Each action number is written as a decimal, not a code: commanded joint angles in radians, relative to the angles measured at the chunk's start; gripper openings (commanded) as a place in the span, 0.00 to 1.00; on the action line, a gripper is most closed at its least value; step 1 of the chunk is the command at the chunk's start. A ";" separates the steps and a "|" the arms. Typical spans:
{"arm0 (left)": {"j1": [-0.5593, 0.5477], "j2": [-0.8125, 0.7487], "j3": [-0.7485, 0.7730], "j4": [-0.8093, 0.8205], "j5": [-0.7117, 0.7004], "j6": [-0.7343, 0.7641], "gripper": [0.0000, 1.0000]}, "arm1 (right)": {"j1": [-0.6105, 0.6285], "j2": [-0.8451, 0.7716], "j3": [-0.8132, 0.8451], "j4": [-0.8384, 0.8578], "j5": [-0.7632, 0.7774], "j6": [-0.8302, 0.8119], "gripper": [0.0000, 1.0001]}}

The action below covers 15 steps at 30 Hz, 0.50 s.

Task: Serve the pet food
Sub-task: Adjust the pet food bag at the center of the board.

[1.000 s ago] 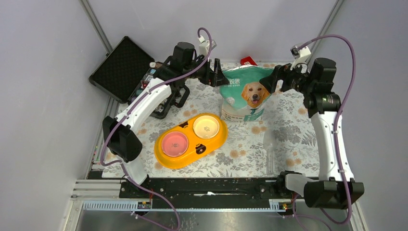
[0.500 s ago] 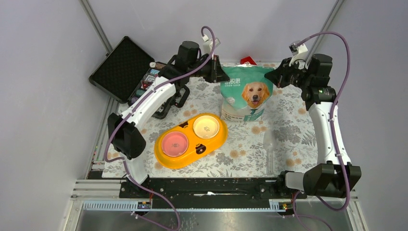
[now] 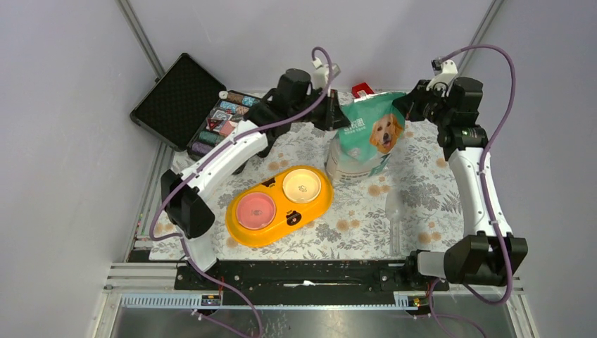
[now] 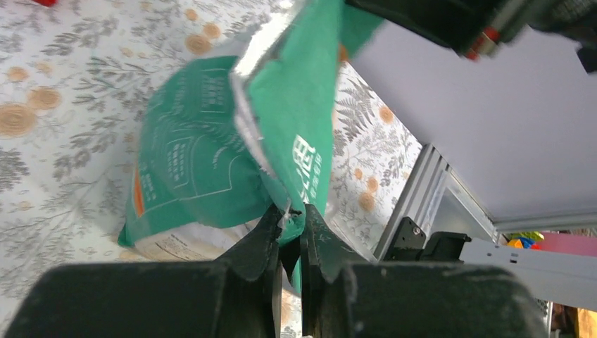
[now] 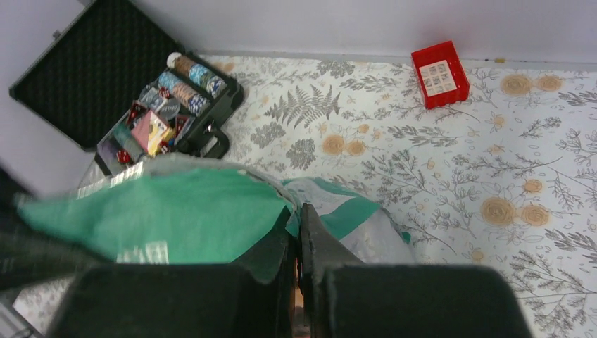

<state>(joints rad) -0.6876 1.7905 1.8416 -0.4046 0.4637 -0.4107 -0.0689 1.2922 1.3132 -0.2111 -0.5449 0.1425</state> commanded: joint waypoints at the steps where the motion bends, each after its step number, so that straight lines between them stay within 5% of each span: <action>1: -0.127 -0.120 0.019 0.089 0.024 -0.073 0.00 | 0.000 0.061 0.127 0.328 0.117 0.132 0.00; 15: -0.213 -0.250 -0.141 0.152 -0.090 -0.217 0.00 | 0.000 0.104 -0.020 0.580 0.045 0.350 0.00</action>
<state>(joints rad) -0.8860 1.6024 1.7008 -0.3119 0.3882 -0.5846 -0.0582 1.4509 1.3144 0.0635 -0.5316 0.3916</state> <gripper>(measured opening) 0.010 0.032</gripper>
